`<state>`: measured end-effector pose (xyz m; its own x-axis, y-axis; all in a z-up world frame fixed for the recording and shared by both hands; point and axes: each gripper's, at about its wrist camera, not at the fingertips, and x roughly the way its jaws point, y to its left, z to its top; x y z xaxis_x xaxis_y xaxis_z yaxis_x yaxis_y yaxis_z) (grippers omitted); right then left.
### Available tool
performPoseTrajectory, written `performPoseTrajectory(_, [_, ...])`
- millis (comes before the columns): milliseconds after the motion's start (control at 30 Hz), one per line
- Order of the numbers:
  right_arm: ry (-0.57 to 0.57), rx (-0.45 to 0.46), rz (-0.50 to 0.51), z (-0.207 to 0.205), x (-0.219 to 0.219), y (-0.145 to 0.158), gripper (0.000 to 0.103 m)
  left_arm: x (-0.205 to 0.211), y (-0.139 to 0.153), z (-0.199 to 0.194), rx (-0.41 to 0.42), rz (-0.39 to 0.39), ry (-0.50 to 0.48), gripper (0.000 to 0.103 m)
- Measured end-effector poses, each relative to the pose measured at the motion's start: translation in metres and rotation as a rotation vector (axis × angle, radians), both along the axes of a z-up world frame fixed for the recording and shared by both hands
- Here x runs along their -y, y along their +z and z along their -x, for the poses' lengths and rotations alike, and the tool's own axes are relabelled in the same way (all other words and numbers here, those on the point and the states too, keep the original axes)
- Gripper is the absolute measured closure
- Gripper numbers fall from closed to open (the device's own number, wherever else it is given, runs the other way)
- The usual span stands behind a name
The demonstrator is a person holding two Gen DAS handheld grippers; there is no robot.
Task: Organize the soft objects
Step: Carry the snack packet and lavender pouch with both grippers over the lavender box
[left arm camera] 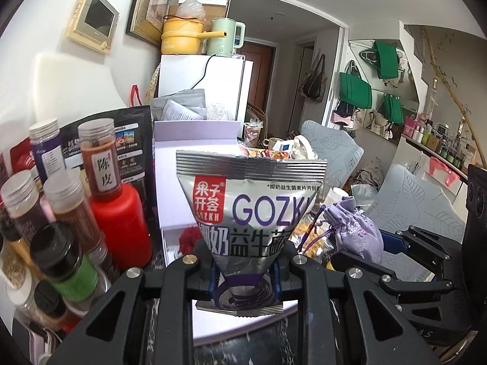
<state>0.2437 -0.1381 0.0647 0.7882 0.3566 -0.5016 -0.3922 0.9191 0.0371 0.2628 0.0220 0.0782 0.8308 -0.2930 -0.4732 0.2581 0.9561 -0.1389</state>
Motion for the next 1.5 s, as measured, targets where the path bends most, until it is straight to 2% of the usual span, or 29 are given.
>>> performPoseTrajectory(367, [0.029,0.026,-0.016,-0.052,-0.009,-0.001,0.054,-0.001,-0.01,-0.048,-0.013,-0.022,0.016,0.078])
performPoseTrajectory(700, [0.053,-0.025,-0.011,-0.089,-0.023,-0.031,0.054,-0.006,-0.05,-0.082,-0.116,-0.029,0.031,0.078])
performPoseTrajectory(867, [0.057,-0.083,-0.015,-0.103,-0.024,-0.054,0.054,-0.005,-0.07,-0.092,-0.18,-0.044,0.026,0.078])
performPoseTrajectory(1167, [0.048,-0.171,-0.018,-0.11,-0.021,-0.086,0.054,0.003,-0.099,-0.096,-0.265,-0.066,0.002,0.078])
performPoseTrajectory(1500, [0.029,-0.253,-0.013,-0.096,-0.013,-0.111,0.054,0.014,-0.128,-0.091,-0.376,-0.095,-0.029,0.078])
